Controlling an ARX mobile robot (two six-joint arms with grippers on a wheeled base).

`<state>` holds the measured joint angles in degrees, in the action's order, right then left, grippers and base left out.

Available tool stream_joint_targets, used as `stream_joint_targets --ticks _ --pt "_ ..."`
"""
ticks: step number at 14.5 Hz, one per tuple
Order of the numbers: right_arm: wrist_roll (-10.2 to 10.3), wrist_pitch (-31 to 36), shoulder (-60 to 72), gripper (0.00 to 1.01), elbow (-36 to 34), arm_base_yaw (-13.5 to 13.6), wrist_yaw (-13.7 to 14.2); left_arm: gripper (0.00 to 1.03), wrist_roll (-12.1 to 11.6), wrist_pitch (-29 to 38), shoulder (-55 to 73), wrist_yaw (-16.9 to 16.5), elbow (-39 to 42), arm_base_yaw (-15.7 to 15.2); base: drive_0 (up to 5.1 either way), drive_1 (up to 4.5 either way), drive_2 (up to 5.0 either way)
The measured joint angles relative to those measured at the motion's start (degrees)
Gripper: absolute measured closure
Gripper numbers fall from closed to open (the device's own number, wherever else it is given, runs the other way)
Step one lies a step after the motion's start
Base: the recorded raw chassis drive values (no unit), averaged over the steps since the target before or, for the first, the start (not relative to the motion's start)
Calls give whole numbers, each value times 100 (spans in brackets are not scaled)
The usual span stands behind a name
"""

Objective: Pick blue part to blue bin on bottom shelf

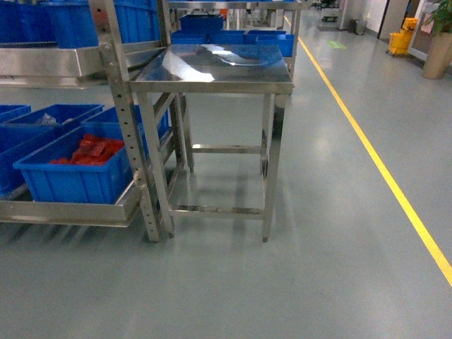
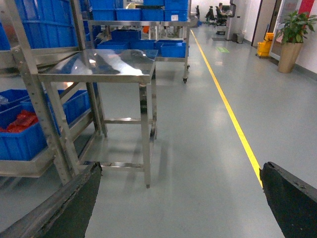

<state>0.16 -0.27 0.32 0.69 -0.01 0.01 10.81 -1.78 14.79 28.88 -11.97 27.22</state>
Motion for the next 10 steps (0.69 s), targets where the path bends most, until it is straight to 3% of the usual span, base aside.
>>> stream_joint_targets --ticks 10 --pt "0 -4 0 3 0 0 2 60 0 2 11 -7 0 0 -3 406 -412"
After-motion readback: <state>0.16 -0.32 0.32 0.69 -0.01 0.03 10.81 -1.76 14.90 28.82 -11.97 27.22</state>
